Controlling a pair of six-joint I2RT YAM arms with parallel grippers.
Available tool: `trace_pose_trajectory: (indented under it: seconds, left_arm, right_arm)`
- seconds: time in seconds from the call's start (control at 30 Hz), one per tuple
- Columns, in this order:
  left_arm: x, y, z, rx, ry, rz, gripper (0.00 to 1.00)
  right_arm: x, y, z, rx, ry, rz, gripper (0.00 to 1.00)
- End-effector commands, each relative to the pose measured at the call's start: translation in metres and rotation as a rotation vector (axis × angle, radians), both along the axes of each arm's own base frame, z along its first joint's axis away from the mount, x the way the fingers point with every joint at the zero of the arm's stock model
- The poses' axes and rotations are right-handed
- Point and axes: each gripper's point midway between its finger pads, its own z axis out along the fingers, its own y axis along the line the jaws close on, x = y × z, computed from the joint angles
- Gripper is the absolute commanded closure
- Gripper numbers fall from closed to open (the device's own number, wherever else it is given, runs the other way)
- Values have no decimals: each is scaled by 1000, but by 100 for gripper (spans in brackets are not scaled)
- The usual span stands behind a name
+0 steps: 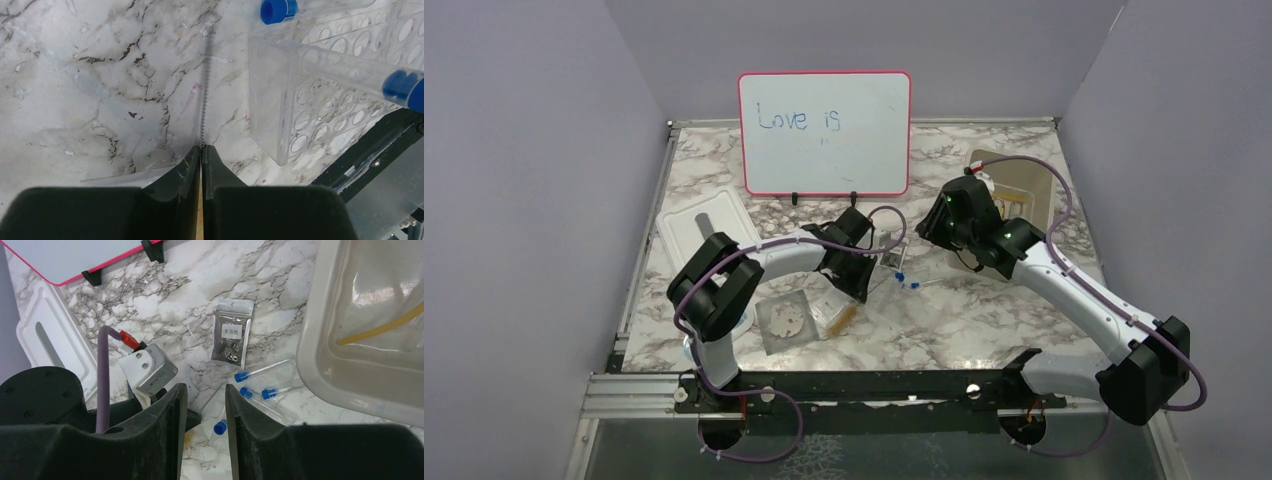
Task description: Organize the chemistry lab equipment
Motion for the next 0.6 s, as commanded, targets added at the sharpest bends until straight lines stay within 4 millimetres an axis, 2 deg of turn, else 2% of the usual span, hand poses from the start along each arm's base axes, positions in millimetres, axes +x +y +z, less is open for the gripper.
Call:
trace_pose_trajectory:
  seconds: [0.0,0.07,0.17,0.27,0.37,0.57]
  left_arm:
    - [-5,10,-21,119,-15,-38,92]
    - [-6,12,-23,132,-15,-43,93]
    - [-6,10,-19,124,-23,-52,100]
    - [1,7,-5,106,-57,-60,100]
    - [12,3,17,87,-116,-58,100]
    - [59,8,77,-16,-221,89,100]
  right_arm:
    - [-1,-13,5,-13,-25,-55,62]
    - [-2,-14,5,-17,-25,-58,62]
    - [-2,-14,7,-15,-32,-59,62]
    - [-2,-13,9,-6,-41,-52,62]
    - [-1,-9,15,11,-64,-27,62]
    - [2,7,43,91,-177,58,60]
